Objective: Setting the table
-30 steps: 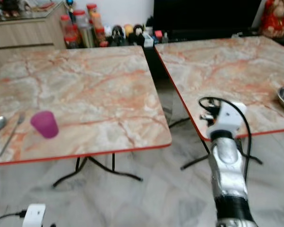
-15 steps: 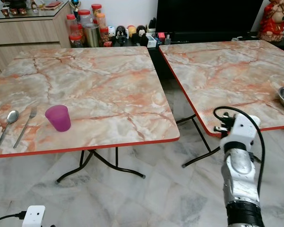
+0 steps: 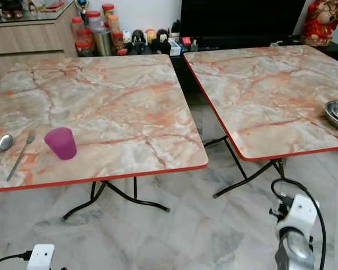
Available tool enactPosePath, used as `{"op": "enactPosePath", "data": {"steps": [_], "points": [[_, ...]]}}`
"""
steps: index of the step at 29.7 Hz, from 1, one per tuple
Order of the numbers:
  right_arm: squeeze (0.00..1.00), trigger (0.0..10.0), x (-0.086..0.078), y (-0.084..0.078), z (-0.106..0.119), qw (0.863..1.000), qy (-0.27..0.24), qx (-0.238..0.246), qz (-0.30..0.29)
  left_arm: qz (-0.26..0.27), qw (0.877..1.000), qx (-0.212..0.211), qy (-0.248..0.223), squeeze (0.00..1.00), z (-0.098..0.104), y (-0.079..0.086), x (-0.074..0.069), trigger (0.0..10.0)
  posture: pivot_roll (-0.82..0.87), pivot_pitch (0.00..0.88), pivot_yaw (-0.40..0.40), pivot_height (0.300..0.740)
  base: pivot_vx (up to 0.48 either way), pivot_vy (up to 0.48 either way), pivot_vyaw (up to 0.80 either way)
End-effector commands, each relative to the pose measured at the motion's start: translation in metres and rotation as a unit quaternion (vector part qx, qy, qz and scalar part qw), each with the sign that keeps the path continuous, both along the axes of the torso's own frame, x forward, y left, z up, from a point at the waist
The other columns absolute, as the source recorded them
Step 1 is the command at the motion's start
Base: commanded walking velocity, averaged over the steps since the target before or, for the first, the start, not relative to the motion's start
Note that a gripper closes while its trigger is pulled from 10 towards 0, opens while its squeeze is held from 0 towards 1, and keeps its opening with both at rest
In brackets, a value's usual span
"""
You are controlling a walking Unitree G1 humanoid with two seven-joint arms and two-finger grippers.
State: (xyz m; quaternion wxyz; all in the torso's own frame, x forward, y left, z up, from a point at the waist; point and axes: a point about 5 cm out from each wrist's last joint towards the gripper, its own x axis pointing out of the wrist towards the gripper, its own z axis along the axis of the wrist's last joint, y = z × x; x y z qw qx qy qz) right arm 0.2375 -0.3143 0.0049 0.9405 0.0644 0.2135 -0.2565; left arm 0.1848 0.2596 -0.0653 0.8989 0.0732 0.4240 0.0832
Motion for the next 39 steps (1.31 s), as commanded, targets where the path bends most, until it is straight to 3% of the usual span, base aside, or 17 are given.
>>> {"op": "enactPosePath", "data": {"steps": [1,7,9,13,18,21,33,36,39], "points": [[0.0,10.0,-0.008,0.001,-0.01,1.0,0.014,0.019,-0.013,0.0,1.0,-0.002,0.012,0.0,-0.002,0.0,-0.003,10.0,-0.01,0.077,-0.018,0.74,0.0,0.0,0.0],[0.0,10.0,-0.033,0.004,-0.034,0.996,0.069,0.052,-0.038,0.0,1.0,-0.004,0.014,0.0,-0.002,0.0,-0.003,10.0,-0.01,0.077,-0.019,0.74,0.0,0.0,0.0],[0.0,10.0,-0.053,0.011,-0.051,0.99,0.122,0.061,-0.03,-0.001,1.0,-0.004,0.016,0.0,-0.002,0.0,-0.003,10.0,-0.01,0.076,-0.019,0.74,0.0,0.0,0.0],[0.0,10.0,-0.072,0.02,-0.066,0.982,0.173,0.072,-0.026,-0.003,1.0,0.0,0.02,0.0,-0.003,0.0,-0.003,10.0,-0.01,0.076,-0.018,0.74,0.0,0.0,0.0],[0.0,10.0,-0.079,0.026,-0.073,0.977,0.198,0.075,-0.013,-0.002,1.0,0.001,0.021,0.0,-0.003,0.0,-0.004,10.0,0.0,0.075,-0.016,0.74,0.0,0.0,0.0],[0.0,10.0,-0.098,0.043,-0.088,0.956,0.284,0.059,0.044,0.013,1.0,-0.011,0.021,0.0,-0.004,0.0,-0.005,10.0,0.0,0.066,-0.018,0.74,0.0,0.0,0.0],[0.0,10.0,-0.116,0.055,-0.098,0.946,0.308,0.074,0.062,0.036,0.999,-0.025,0.028,0.0,-0.006,0.001,-0.01,10.0,0.0,0.048,-0.014,0.74,0.0,0.0,0.0],[0.0,10.0,-0.117,0.056,-0.099,0.943,0.32,0.053,0.081,0.032,0.999,-0.016,0.036,0.0,-0.007,0.002,-0.011,10.0,0.0,0.043,-0.015,0.74,0.0,0.0,0.71],[0.0,10.0,-0.12,0.057,-0.1,0.943,0.32,0.064,0.07,0.031,0.999,-0.014,0.039,0.0,-0.007,0.002,-0.012,10.0,0.0,0.04,-0.014,0.74,0.0,0.0,0.8]]}}
